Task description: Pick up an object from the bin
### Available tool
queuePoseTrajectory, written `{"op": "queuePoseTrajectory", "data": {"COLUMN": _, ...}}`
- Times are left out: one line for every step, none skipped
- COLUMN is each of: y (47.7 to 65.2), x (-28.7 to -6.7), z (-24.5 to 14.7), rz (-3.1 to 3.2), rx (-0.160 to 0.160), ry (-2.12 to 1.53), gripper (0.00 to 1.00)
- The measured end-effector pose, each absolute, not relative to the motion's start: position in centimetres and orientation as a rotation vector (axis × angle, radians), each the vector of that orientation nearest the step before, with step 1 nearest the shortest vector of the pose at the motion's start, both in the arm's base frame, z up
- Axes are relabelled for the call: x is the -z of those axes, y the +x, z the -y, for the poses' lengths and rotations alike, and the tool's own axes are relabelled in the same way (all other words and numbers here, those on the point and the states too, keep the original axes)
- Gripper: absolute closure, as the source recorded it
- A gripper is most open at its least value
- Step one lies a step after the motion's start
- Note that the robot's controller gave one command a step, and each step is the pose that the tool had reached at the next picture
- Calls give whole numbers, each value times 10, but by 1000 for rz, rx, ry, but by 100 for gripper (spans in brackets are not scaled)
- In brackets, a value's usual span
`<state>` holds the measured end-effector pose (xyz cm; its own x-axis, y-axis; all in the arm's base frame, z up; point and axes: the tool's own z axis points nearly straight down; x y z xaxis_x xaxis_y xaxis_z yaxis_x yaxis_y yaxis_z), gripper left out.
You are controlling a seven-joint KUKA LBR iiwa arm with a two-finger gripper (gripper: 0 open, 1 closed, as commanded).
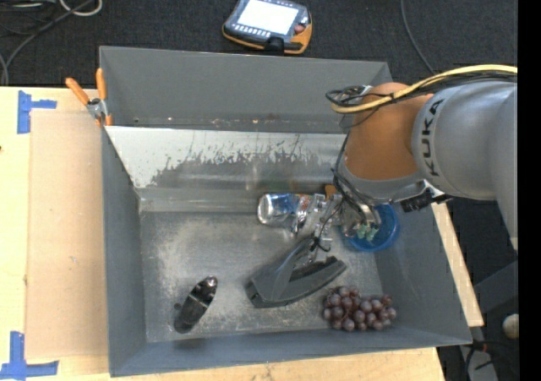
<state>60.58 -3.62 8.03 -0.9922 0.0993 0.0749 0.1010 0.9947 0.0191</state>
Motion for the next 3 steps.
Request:
{"op": "queuePoseTrajectory", "data": {"y": 601, "x": -82, "z": 34, "rz": 3076, "rx": 28, "ry": -136, "gripper": 100}}
{"op": "queuePoseTrajectory", "data": {"y": 605, "x": -82, "z": 35, "rz": 3056, "rx": 32, "ry": -141, "gripper": 100}}
{"op": "queuePoseTrajectory", "data": {"y": 601, "x": -83, "z": 36, "rz": 3062, "rx": 34, "ry": -137, "gripper": 100}}
